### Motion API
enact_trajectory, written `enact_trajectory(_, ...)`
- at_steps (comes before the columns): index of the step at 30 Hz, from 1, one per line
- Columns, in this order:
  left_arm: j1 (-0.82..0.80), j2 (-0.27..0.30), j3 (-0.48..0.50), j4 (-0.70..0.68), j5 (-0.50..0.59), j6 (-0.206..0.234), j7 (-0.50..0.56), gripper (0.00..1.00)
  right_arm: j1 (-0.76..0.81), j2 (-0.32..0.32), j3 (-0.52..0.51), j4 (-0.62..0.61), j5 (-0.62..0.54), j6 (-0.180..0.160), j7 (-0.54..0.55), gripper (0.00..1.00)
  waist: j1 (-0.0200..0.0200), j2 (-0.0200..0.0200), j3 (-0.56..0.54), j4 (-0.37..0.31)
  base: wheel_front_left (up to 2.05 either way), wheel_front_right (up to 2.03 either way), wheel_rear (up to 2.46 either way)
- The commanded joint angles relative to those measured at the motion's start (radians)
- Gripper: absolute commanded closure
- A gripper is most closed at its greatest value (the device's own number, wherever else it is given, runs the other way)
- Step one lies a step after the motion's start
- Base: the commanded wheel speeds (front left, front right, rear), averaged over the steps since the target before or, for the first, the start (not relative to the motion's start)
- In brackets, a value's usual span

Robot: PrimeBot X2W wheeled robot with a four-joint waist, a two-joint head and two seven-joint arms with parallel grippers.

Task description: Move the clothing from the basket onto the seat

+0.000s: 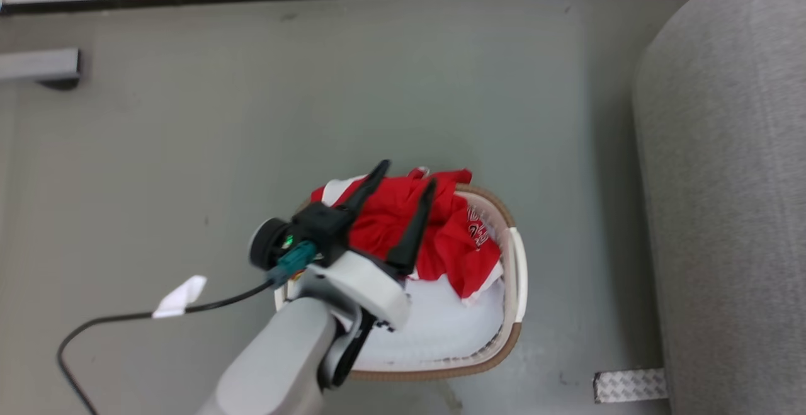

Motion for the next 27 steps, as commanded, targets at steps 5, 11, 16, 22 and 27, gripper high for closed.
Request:
enact_trajectory(5,0.110,0.024,0.101,-0.054,0.031,0.011,-0.002,0.00,0.102,0.095,0.076,-0.105,0.031,-0.002,-0.022,0.00,-0.0002,0.0000,-0.123,-0.044,0.00,0.00,0.00)
enact_trajectory(11,0.231,0.012,0.200,-0.092,0.073,0.025,-0.003,0.00,0.250,0.174,0.198,-0.305,0.147,-0.002,-0.022,0.00,-0.0002,0.0000,-0.228,-0.043,0.00,0.00,0.00)
enact_trajectory(16,0.350,-0.004,0.297,-0.106,0.120,0.027,-0.003,0.00,0.420,0.225,0.326,-0.442,0.223,-0.002,-0.022,0.00,-0.0002,0.0000,-0.330,-0.013,0.00,0.00,0.00)
enact_trajectory(22,0.471,-0.017,0.391,-0.122,0.179,0.018,-0.003,0.00,0.570,0.261,0.460,-0.533,0.270,-0.002,-0.022,0.00,-0.0002,0.0000,-0.431,0.028,0.00,0.00,0.00)
enact_trajectory(27,0.552,-0.027,0.464,-0.139,0.211,0.013,-0.003,0.00,0.650,0.285,0.533,-0.568,0.313,-0.002,-0.022,0.00,-0.0002,0.0000,-0.480,0.052,0.00,0.00,0.00)
